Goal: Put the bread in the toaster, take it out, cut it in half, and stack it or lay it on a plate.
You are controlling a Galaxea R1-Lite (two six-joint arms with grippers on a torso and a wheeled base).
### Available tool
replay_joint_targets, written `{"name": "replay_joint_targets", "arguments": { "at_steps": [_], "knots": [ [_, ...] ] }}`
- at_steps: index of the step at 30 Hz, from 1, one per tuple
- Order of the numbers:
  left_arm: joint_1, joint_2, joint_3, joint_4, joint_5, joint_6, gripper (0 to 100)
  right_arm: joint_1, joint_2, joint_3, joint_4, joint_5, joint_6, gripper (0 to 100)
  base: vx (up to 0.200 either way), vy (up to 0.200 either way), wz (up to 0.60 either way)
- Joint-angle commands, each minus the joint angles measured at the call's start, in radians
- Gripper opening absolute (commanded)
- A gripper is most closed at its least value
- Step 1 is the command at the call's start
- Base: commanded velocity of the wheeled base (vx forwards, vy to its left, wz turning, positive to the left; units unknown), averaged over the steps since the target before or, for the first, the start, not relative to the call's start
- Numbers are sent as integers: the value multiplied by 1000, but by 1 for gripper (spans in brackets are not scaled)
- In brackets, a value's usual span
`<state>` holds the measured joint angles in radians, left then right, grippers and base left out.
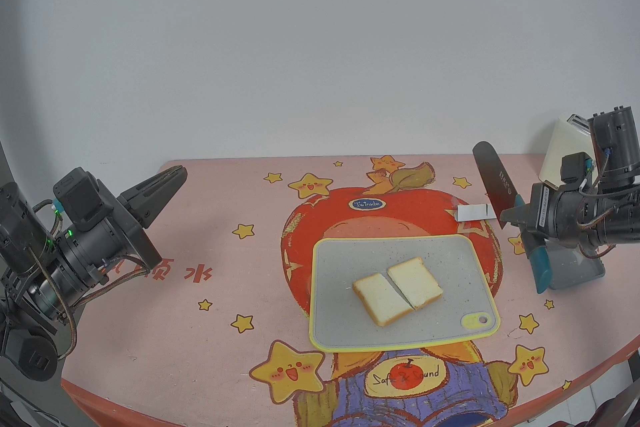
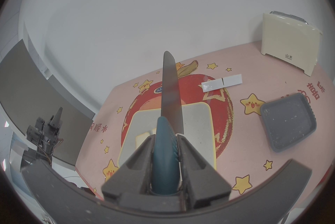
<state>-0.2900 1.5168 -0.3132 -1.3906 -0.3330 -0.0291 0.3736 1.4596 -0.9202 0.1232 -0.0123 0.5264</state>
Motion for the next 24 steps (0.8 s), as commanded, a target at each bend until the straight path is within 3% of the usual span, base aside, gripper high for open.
{"name": "replay_joint_targets", "arguments": {
  "at_steps": [1, 3, 4, 7, 15, 24],
  "knots": [
    [-1, 2, 0, -1, 0, 0, 0, -88, 5, 34, 1, 57, -65, 0, 0, 0, 0],
    [-1, 3, 2, 1, 0, 2, 0, -104, 2, 38, 1, 71, -82, 0, 0, 0, 0],
    [-8, 3, 3, -1, -1, 8, 0, -140, -11, 46, 1, 101, -123, 0, 0, 0, 0],
    [-35, 2, 3, 1, 2, 17, 0, -163, -11, 47, 4, 117, -134, 0, 0, 0, 0],
    [-41, 2, 11, 1, 2, 21, 0, -171, 4, 75, 0, 117, -178, 0, 0, 0, 0],
    [-64, 2, 14, 1, 3, 21, 0, -171, 56, 70, -2, 118, -181, 0, 0, 0, 0]
  ]
}}
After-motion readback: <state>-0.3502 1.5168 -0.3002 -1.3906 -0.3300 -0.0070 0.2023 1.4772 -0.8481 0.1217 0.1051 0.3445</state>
